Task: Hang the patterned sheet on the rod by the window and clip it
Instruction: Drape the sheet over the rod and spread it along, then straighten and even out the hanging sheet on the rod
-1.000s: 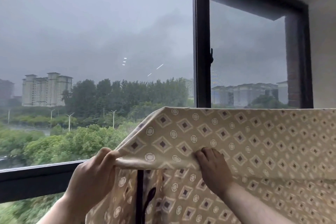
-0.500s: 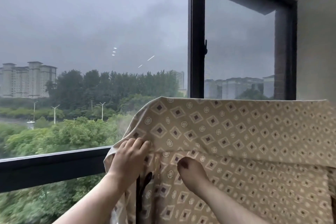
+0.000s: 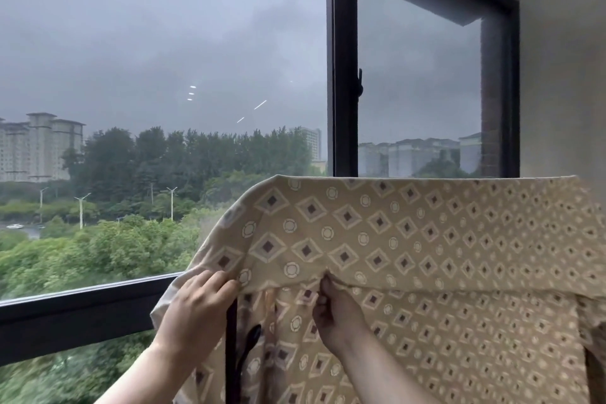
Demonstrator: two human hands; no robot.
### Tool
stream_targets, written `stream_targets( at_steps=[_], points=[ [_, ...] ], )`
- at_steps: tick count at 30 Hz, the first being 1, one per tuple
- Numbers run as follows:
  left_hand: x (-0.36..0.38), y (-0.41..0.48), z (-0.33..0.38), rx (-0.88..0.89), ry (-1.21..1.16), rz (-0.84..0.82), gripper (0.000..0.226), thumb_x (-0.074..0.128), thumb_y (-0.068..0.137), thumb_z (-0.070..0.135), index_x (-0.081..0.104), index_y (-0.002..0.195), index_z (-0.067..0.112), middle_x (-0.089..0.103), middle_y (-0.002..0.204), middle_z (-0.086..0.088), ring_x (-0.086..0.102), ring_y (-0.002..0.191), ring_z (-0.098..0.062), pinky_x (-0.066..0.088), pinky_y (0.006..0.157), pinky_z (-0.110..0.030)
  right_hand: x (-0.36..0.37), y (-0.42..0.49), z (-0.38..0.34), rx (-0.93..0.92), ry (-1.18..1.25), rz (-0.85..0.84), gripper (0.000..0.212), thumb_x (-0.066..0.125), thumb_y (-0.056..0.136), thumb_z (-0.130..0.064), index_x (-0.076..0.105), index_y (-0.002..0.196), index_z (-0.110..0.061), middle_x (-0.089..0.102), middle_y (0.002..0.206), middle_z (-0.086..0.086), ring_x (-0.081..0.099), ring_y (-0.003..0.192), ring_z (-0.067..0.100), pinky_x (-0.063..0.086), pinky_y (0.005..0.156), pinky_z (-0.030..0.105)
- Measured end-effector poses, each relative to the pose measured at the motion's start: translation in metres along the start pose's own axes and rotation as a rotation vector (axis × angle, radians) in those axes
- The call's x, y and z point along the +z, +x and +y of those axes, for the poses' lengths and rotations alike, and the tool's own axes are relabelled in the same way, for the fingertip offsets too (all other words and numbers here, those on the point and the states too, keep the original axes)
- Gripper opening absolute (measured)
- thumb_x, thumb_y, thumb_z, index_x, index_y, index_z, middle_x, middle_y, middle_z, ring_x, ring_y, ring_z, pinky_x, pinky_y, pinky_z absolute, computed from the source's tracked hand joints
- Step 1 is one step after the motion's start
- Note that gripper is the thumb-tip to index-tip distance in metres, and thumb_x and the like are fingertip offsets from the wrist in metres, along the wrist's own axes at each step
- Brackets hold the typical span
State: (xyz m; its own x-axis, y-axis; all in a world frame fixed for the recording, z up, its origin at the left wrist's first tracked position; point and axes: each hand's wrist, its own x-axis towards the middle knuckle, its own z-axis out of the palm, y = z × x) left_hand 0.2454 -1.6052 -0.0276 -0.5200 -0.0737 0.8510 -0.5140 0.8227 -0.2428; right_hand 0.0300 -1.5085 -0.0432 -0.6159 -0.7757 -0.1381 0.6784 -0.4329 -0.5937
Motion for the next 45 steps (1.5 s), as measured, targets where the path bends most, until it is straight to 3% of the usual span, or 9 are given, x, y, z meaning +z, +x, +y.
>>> stream_targets(
  at_steps=[7, 15, 17, 20, 25, 32, 38, 42, 45],
  points=[
    [-0.007, 0.012, 0.062, -0.252, 0.052, -0.009, 0.035, 0.043, 0.065, 0.028, 0.065, 0.089, 0.015, 0.060, 0.092, -0.007, 0.053, 0.089, -0.033, 0.041, 0.081, -0.044, -0.030, -0.001, -0.038, 0.162, -0.266, -0.091, 0.022, 0.053, 0.097, -0.019, 0.063, 0.078, -0.015, 0.064, 0.066, 0.006, 0.044, 0.039, 0.007, 0.030, 0.036, 0.012],
    [0.042, 0.065, 0.224, -0.264, -0.349, -0.059, 0.022, 0.050, 0.076, 0.032, 0.067, 0.085, 0.022, 0.062, 0.091, 0.005, 0.055, 0.090, -0.021, 0.046, 0.078, -0.036, -0.163, -0.014, -0.175, 0.218, -0.436, -0.084, 0.018, 0.046, 0.095, -0.017, 0.058, 0.086, -0.009, 0.069, 0.074, 0.012, 0.055, 0.048, 0.017, 0.038, 0.040, 0.016],
    [0.059, 0.084, 0.271, -0.405, -0.516, -0.106, 0.007, 0.062, 0.082, 0.023, 0.063, 0.081, 0.029, 0.060, 0.091, 0.009, 0.056, 0.090, -0.018, 0.043, 0.078, -0.034, -0.207, -0.020, -0.225, 0.206, -0.449, -0.074, 0.014, 0.049, 0.093, -0.015, 0.059, 0.089, -0.006, 0.070, 0.076, 0.013, 0.058, 0.048, 0.019, 0.043, 0.040, 0.017],
    [0.089, 0.109, 0.337, -0.581, -0.743, -0.184, 0.019, 0.066, 0.085, 0.018, 0.059, 0.077, 0.034, 0.060, 0.086, 0.011, 0.055, 0.087, -0.010, 0.038, 0.073, -0.031, -0.273, -0.025, -0.301, 0.181, -0.430, -0.051, 0.013, 0.050, 0.092, -0.015, 0.060, 0.089, -0.006, 0.069, 0.078, 0.014, 0.060, 0.050, 0.021, 0.047, 0.039, 0.020],
    [0.149, 0.139, 0.426, -0.821, -0.993, -0.255, 0.010, 0.063, 0.089, 0.014, 0.065, 0.080, 0.017, 0.066, 0.082, -0.003, 0.059, 0.082, -0.024, 0.042, 0.069, -0.036, -0.365, -0.036, -0.400, 0.160, -0.368, 0.059, 0.018, 0.049, 0.094, -0.015, 0.060, 0.085, -0.004, 0.068, 0.072, 0.015, 0.060, 0.047, 0.024, 0.048, 0.038, 0.022],
    [0.247, 0.173, 0.486, -1.129, -1.205, -0.341, 0.018, 0.060, 0.093, 0.015, 0.062, 0.107, 0.004, 0.063, 0.109, -0.021, 0.057, 0.100, -0.034, 0.042, 0.094, -0.045, -0.435, 0.004, -0.482, 0.153, -0.341, 0.091, 0.019, 0.051, 0.093, -0.017, 0.062, 0.085, -0.005, 0.069, 0.078, 0.015, 0.063, 0.053, 0.024, 0.049, 0.041, 0.023],
    [0.321, 0.197, 0.476, -1.509, -1.444, -0.112, 0.013, 0.054, 0.096, 0.015, 0.058, 0.085, 0.010, 0.061, 0.069, -0.009, 0.057, 0.062, -0.018, 0.051, 0.053, -0.024, -0.449, 0.107, -0.490, 0.144, -0.334, 0.107, 0.018, 0.048, 0.093, -0.019, 0.061, 0.092, -0.007, 0.071, 0.081, 0.015, 0.063, 0.063, 0.026, 0.048, 0.045, 0.023],
    [0.337, 0.195, 0.455, -1.567, -1.434, 0.141, 0.004, 0.061, 0.092, 0.022, 0.062, 0.092, 0.018, 0.058, 0.081, -0.003, 0.053, 0.071, -0.014, 0.047, 0.072, -0.030, -0.441, 0.171, -0.475, 0.209, -0.338, 0.087, 0.019, 0.049, 0.094, -0.023, 0.060, 0.091, -0.008, 0.071, 0.083, 0.014, 0.063, 0.069, 0.027, 0.050, 0.050, 0.024],
    [0.330, 0.190, 0.439, -1.511, -1.536, 0.379, 0.015, 0.055, 0.093, 0.010, 0.059, 0.083, 0.021, 0.062, 0.077, -0.001, 0.060, 0.070, -0.012, 0.059, 0.066, -0.027, -0.429, 0.205, -0.448, 0.284, -0.334, 0.045, 0.015, 0.051, 0.094, -0.020, 0.057, 0.092, -0.006, 0.069, 0.089, 0.016, 0.063, 0.073, 0.029, 0.048, 0.058, 0.028]
  ],
)
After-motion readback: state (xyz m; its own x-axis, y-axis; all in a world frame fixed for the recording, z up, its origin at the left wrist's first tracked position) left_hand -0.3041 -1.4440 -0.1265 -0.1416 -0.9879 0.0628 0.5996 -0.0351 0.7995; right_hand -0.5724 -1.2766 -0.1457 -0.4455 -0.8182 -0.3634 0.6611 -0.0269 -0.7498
